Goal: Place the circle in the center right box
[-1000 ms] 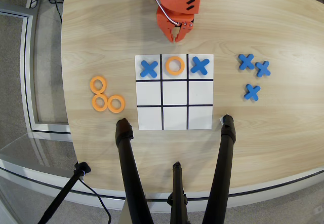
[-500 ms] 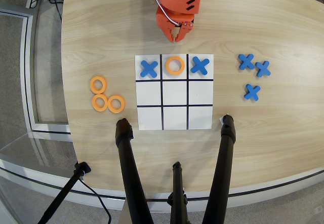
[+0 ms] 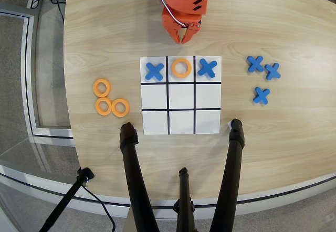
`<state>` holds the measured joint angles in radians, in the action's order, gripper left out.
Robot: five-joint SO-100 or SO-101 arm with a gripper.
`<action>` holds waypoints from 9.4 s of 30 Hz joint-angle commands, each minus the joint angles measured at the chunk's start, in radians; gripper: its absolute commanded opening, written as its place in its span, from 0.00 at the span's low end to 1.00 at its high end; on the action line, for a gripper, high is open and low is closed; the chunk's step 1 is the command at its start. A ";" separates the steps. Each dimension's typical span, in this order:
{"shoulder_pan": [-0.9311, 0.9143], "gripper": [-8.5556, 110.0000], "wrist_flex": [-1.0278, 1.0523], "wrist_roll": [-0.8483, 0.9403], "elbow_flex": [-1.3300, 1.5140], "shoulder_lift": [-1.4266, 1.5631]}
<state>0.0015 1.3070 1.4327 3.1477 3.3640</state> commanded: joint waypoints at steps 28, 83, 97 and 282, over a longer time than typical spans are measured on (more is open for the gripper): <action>-0.156 0.10 -0.025 0.020 -0.730 -0.718; -0.482 0.28 -0.344 0.032 -1.985 -2.408; -0.468 0.25 -0.339 0.000 -1.970 -2.445; -0.520 0.07 -0.035 -0.112 0.054 0.002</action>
<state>-0.4157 1.2164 1.3131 3.1462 3.3579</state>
